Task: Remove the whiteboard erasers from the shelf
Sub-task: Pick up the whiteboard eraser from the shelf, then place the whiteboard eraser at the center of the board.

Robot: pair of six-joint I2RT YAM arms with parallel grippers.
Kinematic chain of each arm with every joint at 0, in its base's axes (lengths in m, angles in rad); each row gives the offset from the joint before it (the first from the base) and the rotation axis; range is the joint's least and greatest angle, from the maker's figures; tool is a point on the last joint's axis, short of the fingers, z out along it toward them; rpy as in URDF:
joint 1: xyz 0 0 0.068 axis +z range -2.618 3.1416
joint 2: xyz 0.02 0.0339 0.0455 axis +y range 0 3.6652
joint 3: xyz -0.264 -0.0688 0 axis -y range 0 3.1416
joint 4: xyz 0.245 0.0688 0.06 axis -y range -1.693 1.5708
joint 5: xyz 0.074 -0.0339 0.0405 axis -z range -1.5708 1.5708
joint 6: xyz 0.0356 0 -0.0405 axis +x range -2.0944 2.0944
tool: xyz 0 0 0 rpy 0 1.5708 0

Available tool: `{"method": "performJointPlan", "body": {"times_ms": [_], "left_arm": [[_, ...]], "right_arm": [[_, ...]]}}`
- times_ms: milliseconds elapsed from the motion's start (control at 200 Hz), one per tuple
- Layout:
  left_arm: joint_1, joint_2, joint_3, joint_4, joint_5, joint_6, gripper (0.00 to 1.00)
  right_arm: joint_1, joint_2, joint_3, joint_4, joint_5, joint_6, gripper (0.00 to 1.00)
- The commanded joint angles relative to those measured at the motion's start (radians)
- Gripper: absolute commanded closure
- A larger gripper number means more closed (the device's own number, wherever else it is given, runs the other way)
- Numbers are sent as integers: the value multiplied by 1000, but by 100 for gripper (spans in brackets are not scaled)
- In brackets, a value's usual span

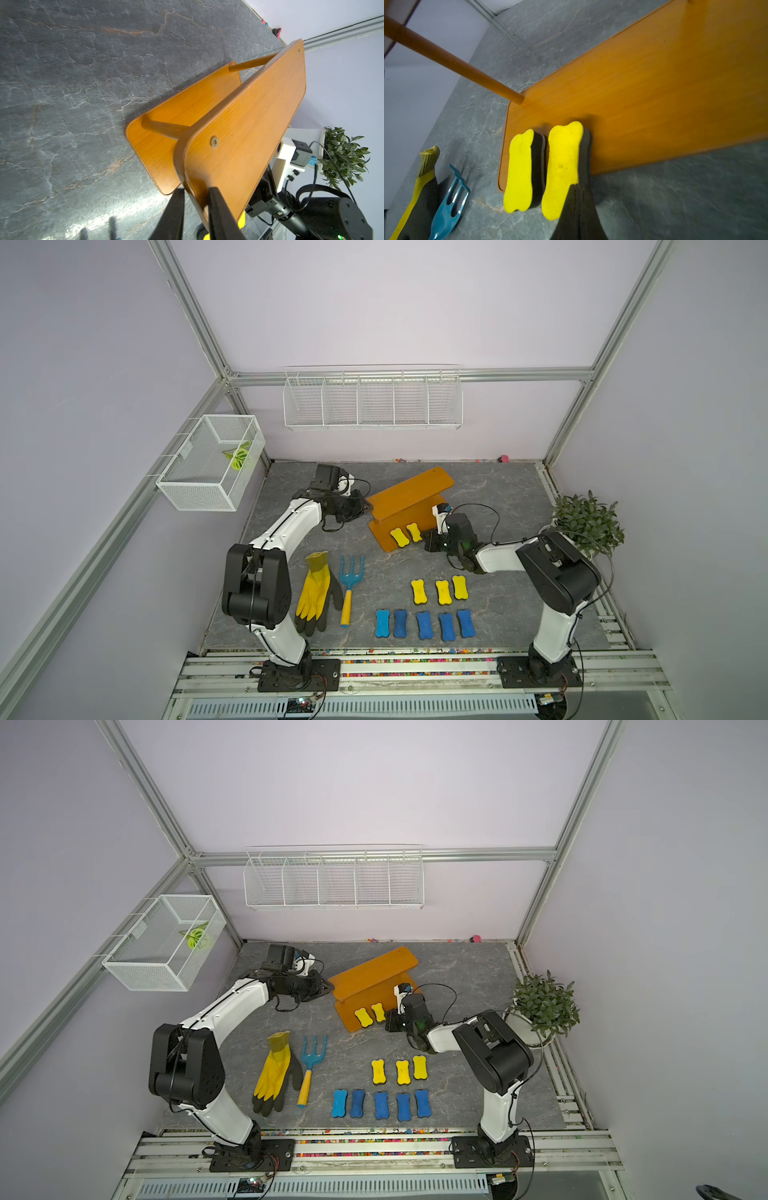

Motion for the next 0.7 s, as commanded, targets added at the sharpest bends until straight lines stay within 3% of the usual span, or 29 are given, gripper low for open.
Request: {"method": "performJointPlan", "body": {"times_ms": [0, 280, 510, 695], "left_arm": [[6, 36, 7, -37, -39, 19, 75], [6, 20, 2, -30, -37, 16, 75], [6, 8, 0, -26, -29, 12, 75], [6, -6, -6, -25, -28, 12, 75]], "right_arm": [[8, -66, -32, -83, 38, 33, 100], [74, -231, -94, -164, 115, 67, 100], [201, -382, -127, -287, 186, 98, 100], [304, -388, -120, -337, 212, 112, 100]]}}
